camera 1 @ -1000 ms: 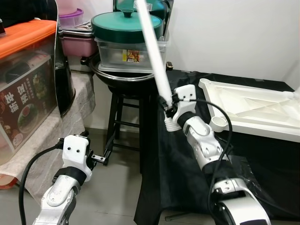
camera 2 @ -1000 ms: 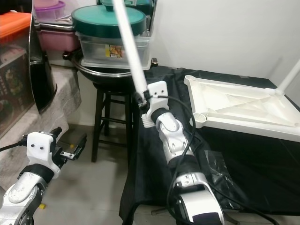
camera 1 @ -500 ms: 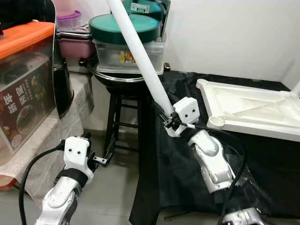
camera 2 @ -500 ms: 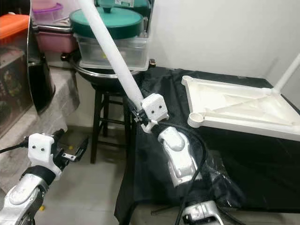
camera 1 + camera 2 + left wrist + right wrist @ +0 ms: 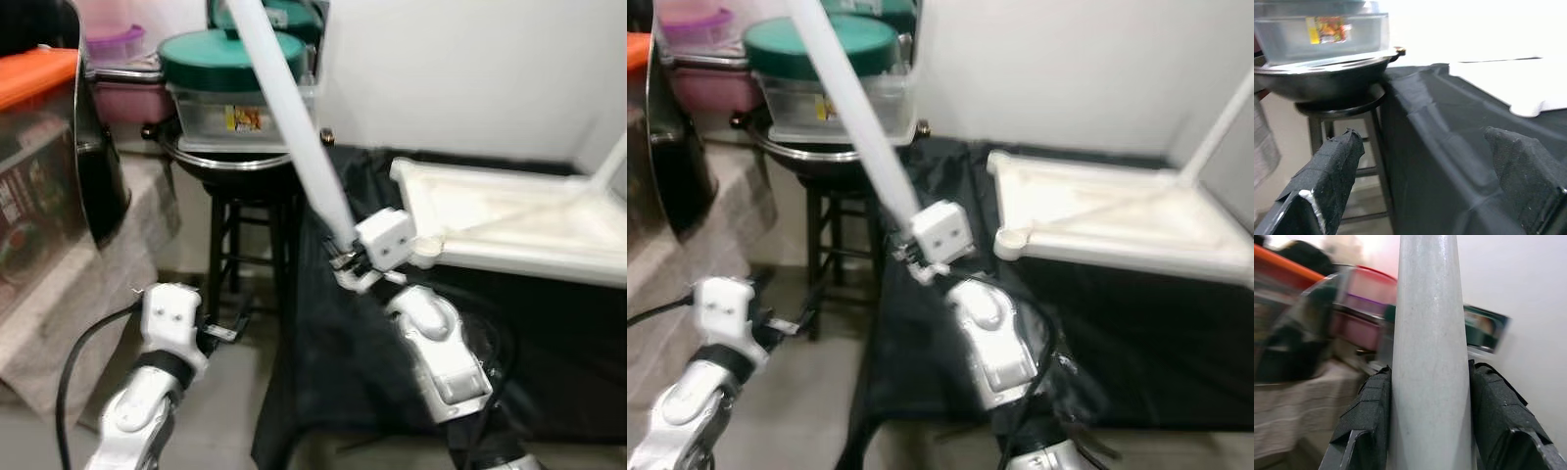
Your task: Building children table
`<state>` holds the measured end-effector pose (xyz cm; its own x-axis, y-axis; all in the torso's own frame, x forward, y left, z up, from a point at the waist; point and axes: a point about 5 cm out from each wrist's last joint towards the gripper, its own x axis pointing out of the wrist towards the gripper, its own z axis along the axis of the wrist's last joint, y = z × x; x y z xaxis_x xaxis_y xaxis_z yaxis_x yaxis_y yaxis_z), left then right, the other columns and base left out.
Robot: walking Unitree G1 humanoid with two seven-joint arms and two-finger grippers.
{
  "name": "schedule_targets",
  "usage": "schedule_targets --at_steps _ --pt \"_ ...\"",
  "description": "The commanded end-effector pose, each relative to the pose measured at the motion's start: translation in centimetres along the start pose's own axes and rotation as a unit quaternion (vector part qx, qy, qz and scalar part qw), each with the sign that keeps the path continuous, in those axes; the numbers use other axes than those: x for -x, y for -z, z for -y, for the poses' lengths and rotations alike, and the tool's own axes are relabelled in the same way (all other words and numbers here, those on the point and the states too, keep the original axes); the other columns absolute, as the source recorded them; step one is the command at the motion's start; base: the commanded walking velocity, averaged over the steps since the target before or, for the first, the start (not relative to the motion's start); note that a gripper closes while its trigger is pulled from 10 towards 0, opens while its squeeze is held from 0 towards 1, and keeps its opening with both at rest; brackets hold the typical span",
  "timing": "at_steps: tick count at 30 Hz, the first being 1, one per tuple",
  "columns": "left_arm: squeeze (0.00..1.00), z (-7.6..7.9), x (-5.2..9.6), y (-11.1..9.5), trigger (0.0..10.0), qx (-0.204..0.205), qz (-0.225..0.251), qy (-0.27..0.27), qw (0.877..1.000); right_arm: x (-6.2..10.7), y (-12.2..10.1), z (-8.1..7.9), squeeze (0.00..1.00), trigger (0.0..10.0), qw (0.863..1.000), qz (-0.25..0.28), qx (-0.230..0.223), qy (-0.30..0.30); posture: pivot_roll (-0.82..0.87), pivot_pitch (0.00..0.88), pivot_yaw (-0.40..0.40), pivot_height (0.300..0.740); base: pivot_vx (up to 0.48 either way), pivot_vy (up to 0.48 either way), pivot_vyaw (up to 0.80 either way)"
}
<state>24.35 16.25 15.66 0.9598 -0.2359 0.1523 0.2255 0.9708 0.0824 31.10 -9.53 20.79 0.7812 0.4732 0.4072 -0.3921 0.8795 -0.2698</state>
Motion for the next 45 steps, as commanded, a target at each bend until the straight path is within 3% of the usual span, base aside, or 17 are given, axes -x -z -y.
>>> schedule_targets --at_steps 1,32,45 --pt "0.00 -0.17 0.19 0.19 10.0 -0.002 -0.006 -0.002 1.000 -0.41 -0.58 -0.24 0.00 0.0 1.000 0.011 -0.002 0.000 0.05 0.000 -0.088 0.740 0.000 -0.480 0.00" --pt "0.00 -0.09 -0.31 0.06 10.0 -0.004 0.001 0.002 1.000 -0.73 -0.68 -0.89 0.00 0.0 1.000 0.009 -0.007 0.017 0.05 0.000 -0.080 0.740 0.000 -0.480 0.00" --pt "0.00 -0.05 -0.28 0.06 10.0 -0.007 0.000 0.005 1.000 -0.72 -0.54 -1.20 0.00 0.0 1.000 0.002 0.005 0.014 0.06 0.000 -0.076 0.740 0.000 -0.480 0.80"
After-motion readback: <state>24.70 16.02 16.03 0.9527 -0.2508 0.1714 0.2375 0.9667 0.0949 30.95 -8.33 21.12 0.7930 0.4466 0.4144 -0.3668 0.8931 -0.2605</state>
